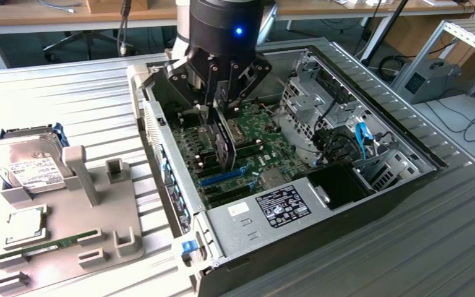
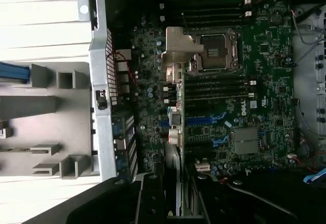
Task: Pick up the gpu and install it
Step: 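Pick up the gpu and move the gpu toward the slot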
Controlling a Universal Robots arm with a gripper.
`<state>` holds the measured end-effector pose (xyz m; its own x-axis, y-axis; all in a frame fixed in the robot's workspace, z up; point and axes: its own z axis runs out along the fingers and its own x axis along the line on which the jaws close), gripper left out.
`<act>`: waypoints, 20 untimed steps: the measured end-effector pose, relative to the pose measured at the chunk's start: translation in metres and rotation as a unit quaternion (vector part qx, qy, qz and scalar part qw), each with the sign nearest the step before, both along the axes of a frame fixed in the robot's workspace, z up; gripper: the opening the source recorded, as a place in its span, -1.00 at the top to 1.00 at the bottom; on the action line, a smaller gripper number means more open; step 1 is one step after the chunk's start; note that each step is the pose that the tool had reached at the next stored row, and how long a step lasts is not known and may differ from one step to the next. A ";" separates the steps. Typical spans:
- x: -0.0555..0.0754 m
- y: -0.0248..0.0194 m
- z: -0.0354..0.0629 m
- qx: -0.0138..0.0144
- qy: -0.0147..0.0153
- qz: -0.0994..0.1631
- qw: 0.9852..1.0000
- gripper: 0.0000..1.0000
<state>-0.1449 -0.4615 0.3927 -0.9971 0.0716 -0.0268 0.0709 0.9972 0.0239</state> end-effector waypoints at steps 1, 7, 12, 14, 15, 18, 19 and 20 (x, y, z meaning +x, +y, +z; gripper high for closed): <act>0.001 0.0001 -0.0006 0.000 0.000 0.000 1.000 0.48; 0.009 0.0017 -0.0053 -0.003 0.000 0.000 1.000 0.48; 0.017 0.0043 -0.0120 -0.008 0.000 0.000 1.000 0.48; 0.019 0.0052 -0.0147 -0.010 0.000 0.000 1.000 0.48; 0.021 0.0057 -0.0158 -0.011 0.000 0.000 1.000 0.48; 0.026 0.0064 -0.0173 -0.011 0.000 0.000 1.000 0.48; 0.028 0.0066 -0.0177 -0.012 0.000 0.000 1.000 0.48; 0.030 0.0067 -0.0182 -0.012 0.000 0.000 1.000 0.48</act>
<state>-0.1147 -0.4547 0.3745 -0.9971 0.0709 -0.0285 0.0710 0.9975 0.0007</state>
